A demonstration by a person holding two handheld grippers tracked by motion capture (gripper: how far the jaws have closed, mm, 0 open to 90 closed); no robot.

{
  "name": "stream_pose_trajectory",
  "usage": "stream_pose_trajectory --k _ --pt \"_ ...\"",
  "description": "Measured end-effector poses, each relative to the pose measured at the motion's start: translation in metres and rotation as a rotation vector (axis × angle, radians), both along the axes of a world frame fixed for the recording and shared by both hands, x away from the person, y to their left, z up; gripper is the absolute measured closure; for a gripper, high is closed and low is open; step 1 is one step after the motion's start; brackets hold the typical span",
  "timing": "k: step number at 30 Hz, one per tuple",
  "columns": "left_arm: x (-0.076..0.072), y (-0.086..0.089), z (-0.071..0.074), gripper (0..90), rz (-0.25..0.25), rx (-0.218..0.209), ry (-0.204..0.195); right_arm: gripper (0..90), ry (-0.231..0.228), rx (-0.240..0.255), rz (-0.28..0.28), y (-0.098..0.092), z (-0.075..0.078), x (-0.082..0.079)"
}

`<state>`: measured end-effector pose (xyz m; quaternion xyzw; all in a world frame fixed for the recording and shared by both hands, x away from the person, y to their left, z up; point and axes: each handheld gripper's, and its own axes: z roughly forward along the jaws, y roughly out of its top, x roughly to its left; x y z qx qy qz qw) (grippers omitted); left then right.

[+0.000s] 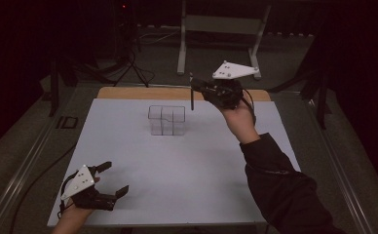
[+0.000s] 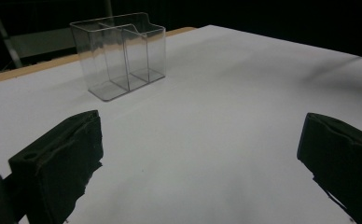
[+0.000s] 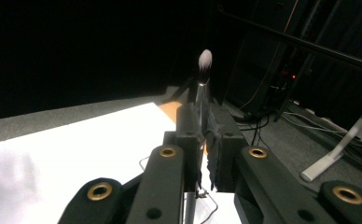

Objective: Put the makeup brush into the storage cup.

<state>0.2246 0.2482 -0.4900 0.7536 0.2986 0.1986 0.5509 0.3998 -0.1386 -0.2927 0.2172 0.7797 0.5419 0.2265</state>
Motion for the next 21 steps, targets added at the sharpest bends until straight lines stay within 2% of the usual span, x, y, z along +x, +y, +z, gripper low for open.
stream_pose_trajectory --k 5,8,21 --pt "0.0 0.001 0.0 1.1 0.001 -0.001 0.001 84.2 0.015 0.011 -0.011 0.004 0.001 0.011" --pt "0.0 0.0 0.0 1.2 -0.002 0.0 0.002 84.2 0.035 0.041 -0.027 0.01 0.004 0.023" --pt "0.0 0.0 0.0 1.1 -0.004 0.0 -0.002 84.2 0.041 0.05 -0.072 0.034 0.006 0.049"
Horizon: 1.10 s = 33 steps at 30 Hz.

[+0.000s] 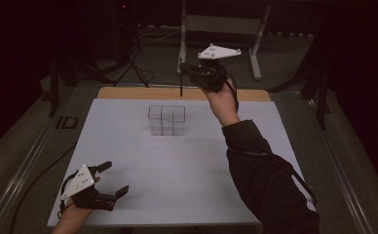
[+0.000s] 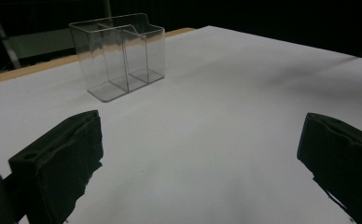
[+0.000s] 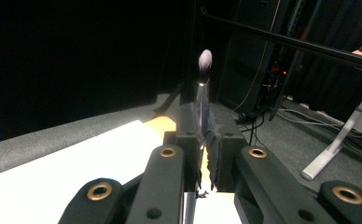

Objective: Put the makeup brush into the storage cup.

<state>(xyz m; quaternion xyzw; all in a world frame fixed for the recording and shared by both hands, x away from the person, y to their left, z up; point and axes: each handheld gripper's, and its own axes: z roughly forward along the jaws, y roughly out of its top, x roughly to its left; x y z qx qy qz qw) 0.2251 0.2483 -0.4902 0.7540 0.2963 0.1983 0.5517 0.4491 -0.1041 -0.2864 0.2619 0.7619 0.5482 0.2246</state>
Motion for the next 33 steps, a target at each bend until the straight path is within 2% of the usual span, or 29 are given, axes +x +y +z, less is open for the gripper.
stream_pose_trajectory --k 3,8,12,13,14,15,20,21,28,33 --pt "0.001 0.0 0.0 1.1 -0.003 -0.002 0.001 84.2 0.008 0.011 -0.011 0.007 0.001 0.008" --pt "0.001 0.0 0.0 1.2 -0.006 -0.004 0.001 84.2 0.013 0.003 -0.024 0.013 0.001 0.015" --pt "0.001 0.0 0.0 1.2 -0.008 -0.003 0.0 84.2 0.034 0.025 -0.026 0.017 -0.003 0.023" --pt "0.001 0.0 0.0 1.2 -0.008 -0.002 -0.001 84.3 0.055 0.034 -0.033 0.017 -0.008 0.028" --pt "0.001 0.0 0.0 1.2 -0.008 -0.002 -0.001 84.3 0.055 0.034 -0.033 0.017 -0.008 0.028" --pt "0.001 0.0 0.0 1.2 -0.008 -0.003 0.0 84.2 0.08 0.035 -0.043 0.018 -0.014 0.032" --pt "0.001 0.0 0.0 1.2 -0.009 -0.003 -0.001 84.2 0.119 0.039 -0.058 0.02 -0.026 0.037" --pt "0.001 0.0 0.0 1.2 -0.009 -0.003 0.0 84.2 0.14 0.05 -0.054 0.022 -0.032 0.039" --pt "0.0 0.0 0.0 1.2 -0.012 -0.002 -0.001 84.2 0.17 0.033 -0.032 0.034 -0.05 0.039" --pt "0.0 0.0 0.0 1.2 -0.012 -0.004 -0.001 84.2 0.188 -0.002 -0.032 0.043 -0.066 0.038"
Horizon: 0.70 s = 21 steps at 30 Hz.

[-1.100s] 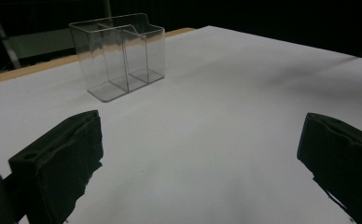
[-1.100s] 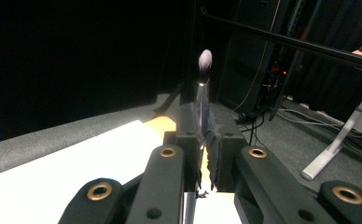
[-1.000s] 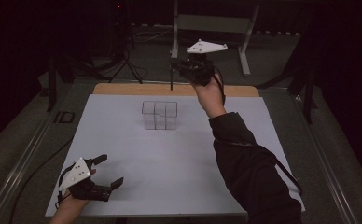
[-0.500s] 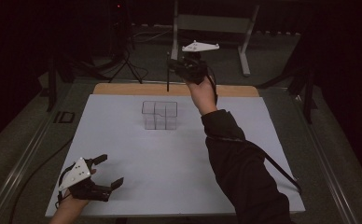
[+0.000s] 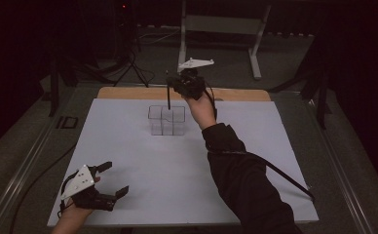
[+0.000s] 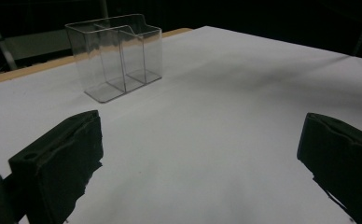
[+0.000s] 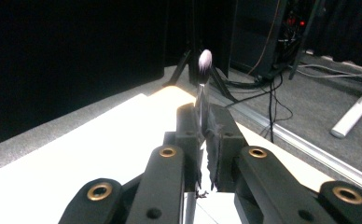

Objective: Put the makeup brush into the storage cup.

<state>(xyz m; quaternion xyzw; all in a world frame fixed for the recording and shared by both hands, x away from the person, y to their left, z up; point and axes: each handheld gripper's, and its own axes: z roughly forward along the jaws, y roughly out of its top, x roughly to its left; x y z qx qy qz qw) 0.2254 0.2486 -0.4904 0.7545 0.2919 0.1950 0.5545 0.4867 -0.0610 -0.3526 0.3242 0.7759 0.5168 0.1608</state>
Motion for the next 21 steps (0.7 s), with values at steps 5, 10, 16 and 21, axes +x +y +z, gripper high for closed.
stream_pose_trajectory --k 5,10,16,21 --pt "0.0 0.0 0.0 1.2 -0.003 -0.002 0.002 84.2 0.017 -0.009 -0.002 0.002 -0.008 0.0" --pt "0.0 0.0 0.0 1.1 -0.005 0.002 0.005 84.1 0.043 -0.022 0.013 0.005 -0.017 0.0" --pt "0.0 0.0 0.0 1.1 -0.006 0.001 0.006 84.1 0.073 -0.025 0.029 0.006 -0.023 0.002" --pt "0.0 0.0 0.0 1.2 -0.006 0.001 0.006 84.1 0.082 -0.032 0.001 0.006 -0.028 0.002"
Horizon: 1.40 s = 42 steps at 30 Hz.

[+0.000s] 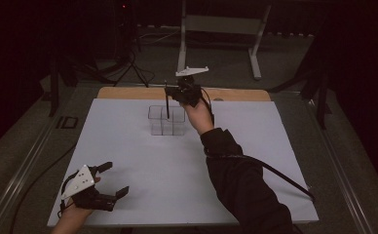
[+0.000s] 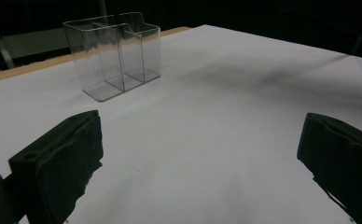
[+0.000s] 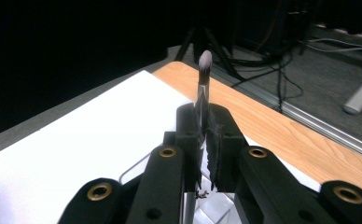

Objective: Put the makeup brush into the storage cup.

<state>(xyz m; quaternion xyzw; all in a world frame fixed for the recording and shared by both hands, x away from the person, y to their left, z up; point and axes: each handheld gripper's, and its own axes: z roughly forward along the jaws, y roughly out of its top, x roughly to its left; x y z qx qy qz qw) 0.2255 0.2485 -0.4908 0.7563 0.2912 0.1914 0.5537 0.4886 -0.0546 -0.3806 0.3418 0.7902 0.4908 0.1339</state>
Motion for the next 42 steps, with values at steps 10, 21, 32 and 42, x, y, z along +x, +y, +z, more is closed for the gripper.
stream_pose_trajectory --k 10,21,32,42 --pt "0.001 0.0 0.0 1.2 -0.002 0.002 0.006 84.1 0.038 -0.047 -0.048 0.0 -0.014 0.0" --pt "0.0 0.0 0.0 1.2 -0.003 0.001 0.008 84.1 0.124 -0.109 0.009 0.01 -0.034 -0.001" --pt "0.001 0.0 0.0 1.1 -0.004 0.0 0.009 37.1 0.148 -0.159 0.016 0.014 -0.04 -0.001" --pt "0.001 -0.001 0.0 1.2 -0.005 0.001 0.009 8.7 0.131 -0.16 0.046 0.004 -0.025 -0.009"
